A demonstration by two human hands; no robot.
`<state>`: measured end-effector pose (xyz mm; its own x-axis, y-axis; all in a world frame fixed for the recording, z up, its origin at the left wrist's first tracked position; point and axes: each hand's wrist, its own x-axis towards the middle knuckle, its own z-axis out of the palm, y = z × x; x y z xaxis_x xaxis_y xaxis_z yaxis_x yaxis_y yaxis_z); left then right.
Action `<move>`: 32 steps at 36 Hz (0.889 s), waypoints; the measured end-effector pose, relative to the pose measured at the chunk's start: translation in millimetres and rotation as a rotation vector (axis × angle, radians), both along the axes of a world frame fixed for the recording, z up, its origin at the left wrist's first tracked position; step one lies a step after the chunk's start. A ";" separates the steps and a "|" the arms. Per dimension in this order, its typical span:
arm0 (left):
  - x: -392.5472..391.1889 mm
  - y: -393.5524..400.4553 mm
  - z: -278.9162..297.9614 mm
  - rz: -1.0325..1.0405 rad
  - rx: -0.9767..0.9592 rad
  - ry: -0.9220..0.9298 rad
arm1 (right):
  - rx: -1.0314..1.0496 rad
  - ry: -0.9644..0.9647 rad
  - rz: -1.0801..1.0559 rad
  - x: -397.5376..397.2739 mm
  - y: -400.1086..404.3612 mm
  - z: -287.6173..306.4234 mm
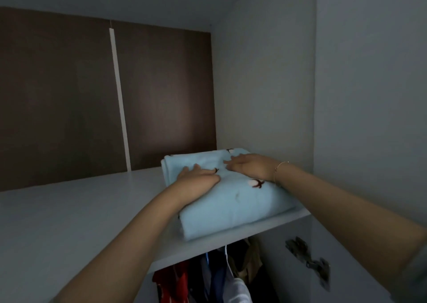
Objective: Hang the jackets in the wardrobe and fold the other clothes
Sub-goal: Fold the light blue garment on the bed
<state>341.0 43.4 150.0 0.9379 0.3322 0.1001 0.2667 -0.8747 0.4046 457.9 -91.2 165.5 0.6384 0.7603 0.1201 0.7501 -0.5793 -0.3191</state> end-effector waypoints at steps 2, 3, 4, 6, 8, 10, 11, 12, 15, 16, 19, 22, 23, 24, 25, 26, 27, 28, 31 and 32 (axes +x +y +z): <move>-11.4 -2.8 6.0 0.004 -0.272 -0.127 | 0.094 0.010 -0.039 -5.7 -4.3 1.9; -18.8 -4.7 8.6 0.017 -0.399 -0.188 | 0.136 0.000 -0.053 -9.3 -7.0 4.0; -27.3 -7.0 11.4 0.027 -0.474 -0.231 | 0.173 -0.026 -0.060 -13.9 -10.2 6.4; -43.9 -8.8 14.1 0.012 -0.515 -0.279 | 0.261 -0.064 -0.064 -26.6 -17.5 11.3; -61.3 -14.7 18.1 -0.006 -0.555 -0.344 | 0.385 -0.035 -0.047 -45.6 -28.6 14.1; -83.0 -20.1 17.4 -0.029 -0.600 -0.413 | 0.544 0.061 -0.008 -71.8 -44.6 14.5; -95.0 -22.2 14.6 -0.047 -0.602 -0.448 | 0.622 0.117 0.011 -87.7 -54.1 13.9; -106.1 -24.3 10.6 -0.064 -0.566 -0.485 | 0.689 0.166 0.022 -105.3 -64.7 12.4; -139.1 -37.7 -5.2 -0.070 -0.313 -0.674 | 0.848 0.256 0.038 -160.7 -96.8 1.3; -151.5 -45.3 -11.0 -0.106 -0.311 -0.763 | 0.904 0.279 0.036 -179.1 -106.7 -5.2; -191.0 -77.4 -32.5 -0.271 -0.558 -0.845 | 1.066 0.340 -0.021 -229.7 -134.7 -32.1; -224.4 -112.1 -58.2 -0.404 -0.784 -0.781 | 1.157 0.384 -0.108 -276.3 -163.1 -64.7; -234.2 -123.6 -66.0 -0.442 -0.844 -0.747 | 1.181 0.397 -0.143 -291.1 -173.3 -76.0; -243.6 -135.2 -73.9 -0.483 -0.897 -0.705 | 1.203 0.403 -0.180 -305.8 -185.1 -86.9; -252.1 -147.0 -81.8 -0.525 -0.944 -0.663 | 1.222 0.404 -0.213 -319.5 -197.3 -97.0; -259.6 -159.0 -89.6 -0.559 -0.993 -0.620 | 1.238 0.401 -0.240 -332.9 -210.1 -106.6; -266.7 -171.8 -97.4 -0.585 -1.039 -0.575 | 1.250 0.394 -0.267 -346.9 -223.8 -115.7; -272.8 -185.0 -104.9 -0.608 -1.076 -0.532 | 1.261 0.381 -0.294 -361.1 -237.6 -124.1; -289.0 -230.6 -123.3 -0.663 -1.150 -0.406 | 1.287 0.327 -0.407 -405.7 -279.3 -146.7; -295.5 -247.6 -128.1 -0.677 -1.175 -0.366 | 1.292 0.309 -0.453 -421.6 -293.6 -153.6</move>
<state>45.5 -204.2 21.8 0.9292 -0.1088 0.3533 -0.3428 0.1037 0.9337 36.3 -384.8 11.9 0.9240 -0.0541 0.3786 0.3819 0.0768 -0.9210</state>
